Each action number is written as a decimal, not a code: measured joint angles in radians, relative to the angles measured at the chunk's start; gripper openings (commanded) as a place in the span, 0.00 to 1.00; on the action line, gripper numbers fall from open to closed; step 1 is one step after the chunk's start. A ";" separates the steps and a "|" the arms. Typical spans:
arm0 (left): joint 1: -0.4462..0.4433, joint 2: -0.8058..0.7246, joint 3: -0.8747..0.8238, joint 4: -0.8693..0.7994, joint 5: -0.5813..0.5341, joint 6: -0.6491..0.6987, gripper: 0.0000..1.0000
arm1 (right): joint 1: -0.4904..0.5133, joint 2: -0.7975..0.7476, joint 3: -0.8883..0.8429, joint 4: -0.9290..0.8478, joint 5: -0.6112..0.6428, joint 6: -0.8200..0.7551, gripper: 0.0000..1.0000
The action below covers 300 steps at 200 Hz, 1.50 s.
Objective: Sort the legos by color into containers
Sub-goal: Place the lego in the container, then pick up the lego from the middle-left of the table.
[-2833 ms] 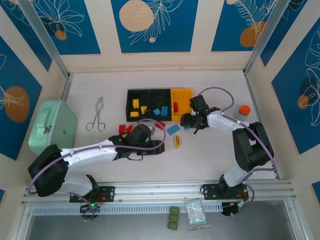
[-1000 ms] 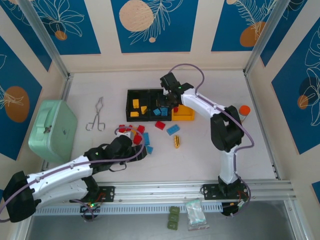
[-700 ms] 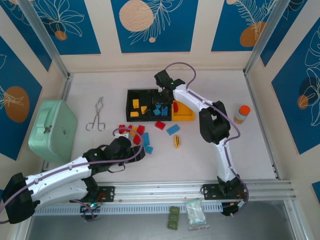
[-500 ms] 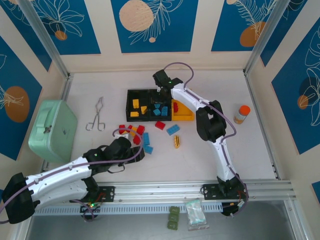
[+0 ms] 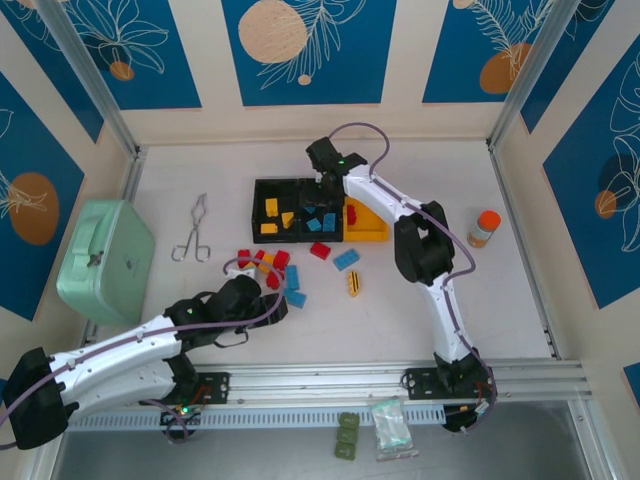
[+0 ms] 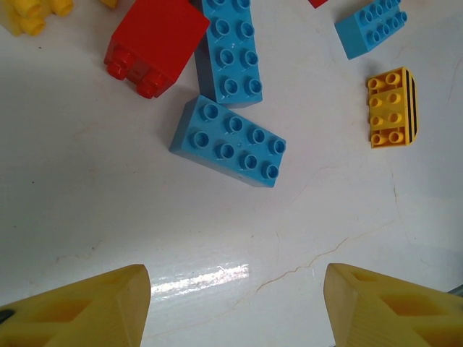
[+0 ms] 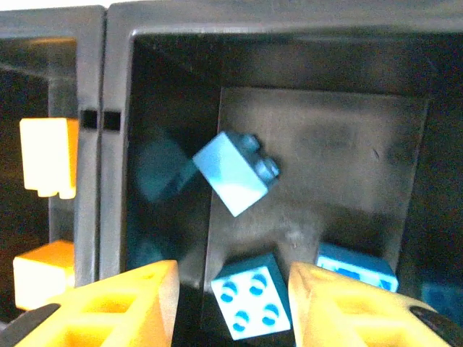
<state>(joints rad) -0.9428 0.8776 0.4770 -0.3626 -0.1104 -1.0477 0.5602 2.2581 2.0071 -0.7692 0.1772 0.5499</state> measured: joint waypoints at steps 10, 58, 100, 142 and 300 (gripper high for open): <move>0.000 0.000 0.000 -0.005 -0.005 0.000 0.65 | 0.003 -0.053 -0.053 0.005 0.000 -0.001 0.44; 0.022 0.005 0.009 -0.043 -0.023 0.002 0.66 | 0.033 -0.435 -0.376 0.093 -0.002 -0.018 0.47; 0.071 0.099 0.067 -0.049 -0.020 0.040 0.67 | 0.046 -0.713 -0.713 0.167 -0.026 -0.021 0.51; 0.079 0.309 0.195 -0.051 0.024 0.150 0.74 | 0.043 -0.925 -1.007 0.181 -0.053 -0.020 0.56; 0.051 0.745 0.423 -0.125 -0.004 0.427 0.86 | -0.024 -1.189 -1.288 0.224 -0.150 -0.006 0.57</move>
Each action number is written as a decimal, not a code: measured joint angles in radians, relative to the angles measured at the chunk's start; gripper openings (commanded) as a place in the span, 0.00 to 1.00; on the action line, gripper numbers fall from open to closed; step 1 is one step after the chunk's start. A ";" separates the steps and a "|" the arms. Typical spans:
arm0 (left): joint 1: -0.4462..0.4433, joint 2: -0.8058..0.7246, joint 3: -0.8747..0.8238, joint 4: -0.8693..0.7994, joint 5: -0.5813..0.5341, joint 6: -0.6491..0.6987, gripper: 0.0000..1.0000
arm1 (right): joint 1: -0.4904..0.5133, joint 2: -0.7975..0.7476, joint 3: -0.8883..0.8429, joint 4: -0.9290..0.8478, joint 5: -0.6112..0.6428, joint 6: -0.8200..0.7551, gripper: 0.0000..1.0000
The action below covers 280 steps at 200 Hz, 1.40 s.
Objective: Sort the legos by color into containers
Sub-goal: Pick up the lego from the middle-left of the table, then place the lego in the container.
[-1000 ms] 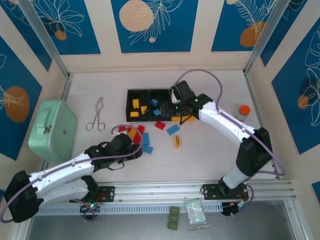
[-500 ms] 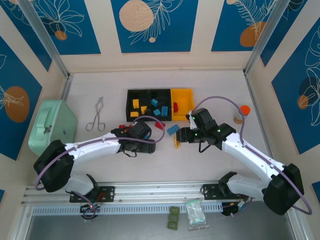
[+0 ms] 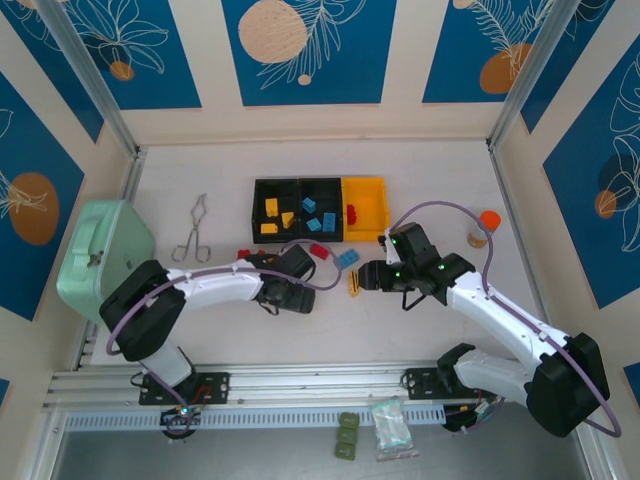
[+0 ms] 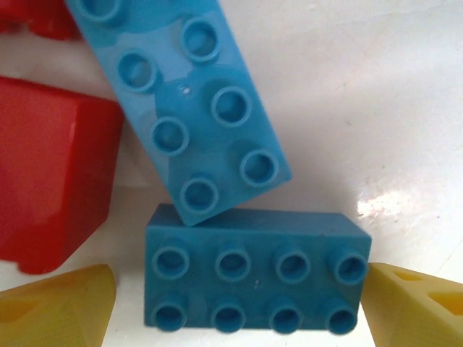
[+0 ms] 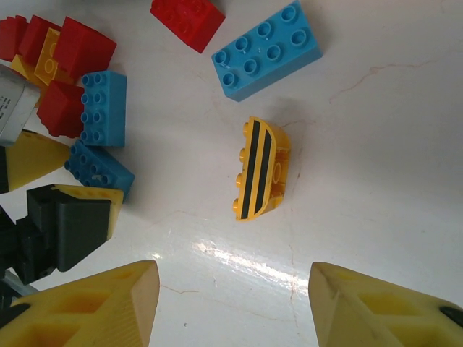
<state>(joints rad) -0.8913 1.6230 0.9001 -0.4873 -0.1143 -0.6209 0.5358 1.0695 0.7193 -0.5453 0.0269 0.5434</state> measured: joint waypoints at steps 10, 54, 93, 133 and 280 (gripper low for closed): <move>-0.005 0.013 0.011 0.000 -0.007 0.003 0.83 | -0.002 0.000 -0.008 0.005 -0.002 0.001 0.57; -0.019 0.056 0.049 -0.001 -0.025 0.024 0.64 | -0.013 0.000 -0.030 0.012 -0.006 0.012 0.56; -0.041 0.050 0.055 -0.011 -0.026 0.017 0.58 | -0.019 0.000 -0.040 0.020 -0.013 0.015 0.56; -0.050 -0.037 0.055 -0.034 -0.026 -0.009 0.58 | -0.019 -0.002 -0.056 0.038 -0.057 0.014 0.56; 0.093 0.176 0.620 -0.204 -0.052 0.113 0.58 | -0.093 -0.184 -0.156 0.058 -0.162 0.015 0.56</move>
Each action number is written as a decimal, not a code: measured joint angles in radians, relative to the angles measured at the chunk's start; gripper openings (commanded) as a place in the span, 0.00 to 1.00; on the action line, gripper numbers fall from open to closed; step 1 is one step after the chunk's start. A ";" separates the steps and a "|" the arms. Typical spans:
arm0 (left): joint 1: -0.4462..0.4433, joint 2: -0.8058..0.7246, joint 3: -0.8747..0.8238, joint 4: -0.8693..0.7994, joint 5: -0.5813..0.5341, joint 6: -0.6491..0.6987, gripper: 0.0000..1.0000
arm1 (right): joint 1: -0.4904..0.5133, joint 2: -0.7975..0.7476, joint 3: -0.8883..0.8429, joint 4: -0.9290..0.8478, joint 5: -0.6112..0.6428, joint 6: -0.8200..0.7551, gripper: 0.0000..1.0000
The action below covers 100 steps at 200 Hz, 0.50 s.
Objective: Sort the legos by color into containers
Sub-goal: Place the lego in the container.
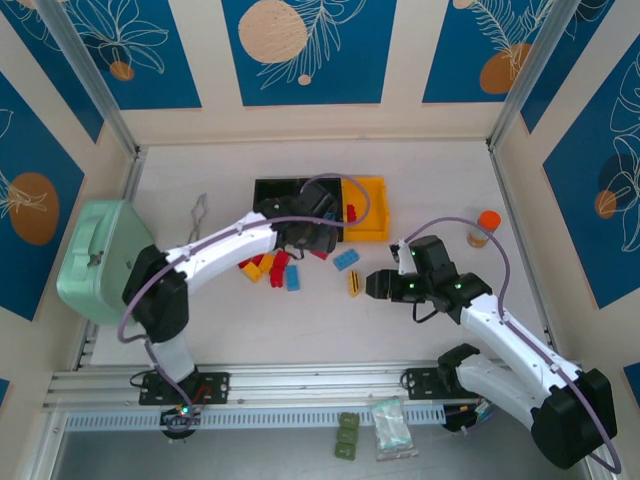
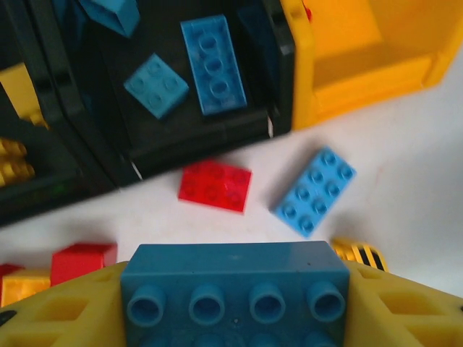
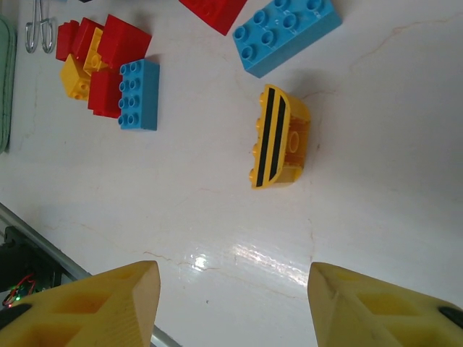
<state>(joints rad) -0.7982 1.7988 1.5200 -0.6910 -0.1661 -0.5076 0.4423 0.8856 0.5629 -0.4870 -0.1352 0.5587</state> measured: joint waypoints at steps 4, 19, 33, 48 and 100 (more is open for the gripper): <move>0.010 0.019 0.020 -0.005 0.000 0.003 0.58 | -0.002 -0.003 -0.003 -0.001 0.000 0.000 0.56; 0.042 0.075 0.084 -0.014 0.002 0.013 0.58 | -0.009 -0.010 -0.010 -0.003 0.000 0.000 0.56; 0.077 0.126 0.143 -0.022 0.008 0.017 0.58 | -0.015 -0.014 -0.014 -0.004 0.001 0.000 0.56; 0.111 0.175 0.200 -0.031 0.015 0.016 0.58 | -0.021 -0.014 -0.016 -0.006 0.001 0.000 0.56; 0.161 0.378 0.446 -0.063 0.039 0.016 0.59 | -0.041 -0.019 -0.016 -0.006 0.001 0.000 0.56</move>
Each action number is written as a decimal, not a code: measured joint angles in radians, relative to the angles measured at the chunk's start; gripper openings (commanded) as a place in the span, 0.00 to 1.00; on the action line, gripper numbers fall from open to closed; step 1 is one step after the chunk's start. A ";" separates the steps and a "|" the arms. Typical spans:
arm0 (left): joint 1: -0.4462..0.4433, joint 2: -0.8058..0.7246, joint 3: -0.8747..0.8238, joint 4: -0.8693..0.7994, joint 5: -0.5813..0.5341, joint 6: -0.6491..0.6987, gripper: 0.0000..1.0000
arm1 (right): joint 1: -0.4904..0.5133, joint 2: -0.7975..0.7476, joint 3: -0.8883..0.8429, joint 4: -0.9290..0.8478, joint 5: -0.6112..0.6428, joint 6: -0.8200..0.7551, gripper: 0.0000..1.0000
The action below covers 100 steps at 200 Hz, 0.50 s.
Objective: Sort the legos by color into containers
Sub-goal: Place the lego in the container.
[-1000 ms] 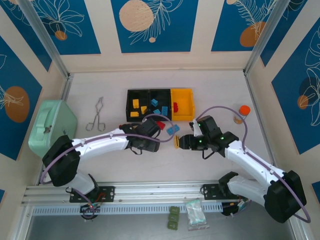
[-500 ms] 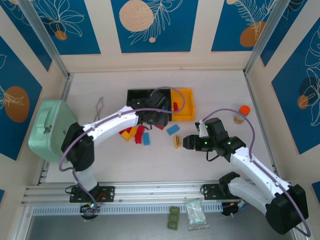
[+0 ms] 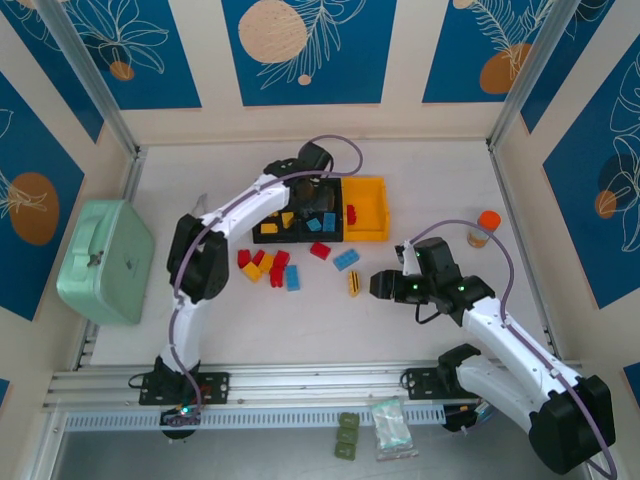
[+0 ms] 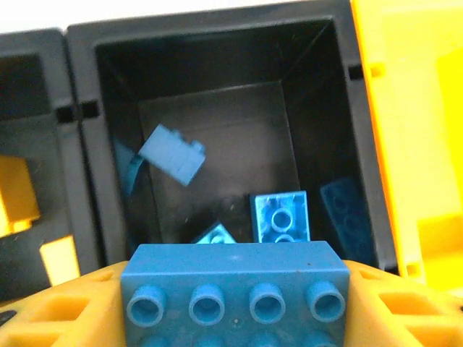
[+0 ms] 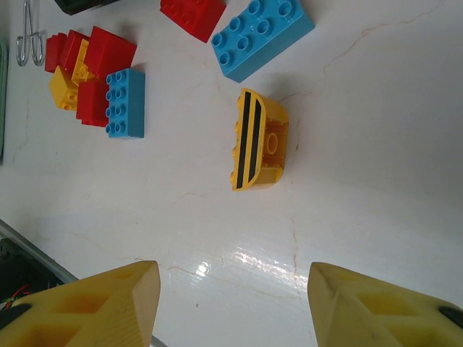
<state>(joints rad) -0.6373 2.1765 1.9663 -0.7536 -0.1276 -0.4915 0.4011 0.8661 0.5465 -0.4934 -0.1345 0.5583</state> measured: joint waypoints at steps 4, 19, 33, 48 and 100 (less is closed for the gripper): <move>0.000 0.016 0.020 -0.004 0.003 0.000 0.59 | -0.001 0.000 0.000 0.000 0.000 0.000 0.56; -0.001 0.071 0.094 -0.027 0.007 0.000 0.59 | -0.006 -0.001 0.000 0.000 0.000 0.000 0.56; -0.001 0.110 0.148 -0.045 0.007 0.000 0.61 | -0.007 -0.005 -0.003 0.000 0.000 0.000 0.56; 0.000 0.143 0.190 -0.064 0.006 0.000 0.64 | -0.009 -0.008 -0.006 -0.001 0.000 0.000 0.56; 0.000 0.174 0.225 -0.104 0.007 -0.004 0.74 | -0.013 -0.008 -0.006 0.000 0.000 0.000 0.56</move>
<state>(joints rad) -0.6376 2.3501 2.1914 -0.8574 -0.1207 -0.4957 0.3882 0.8581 0.5400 -0.4934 -0.1349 0.5583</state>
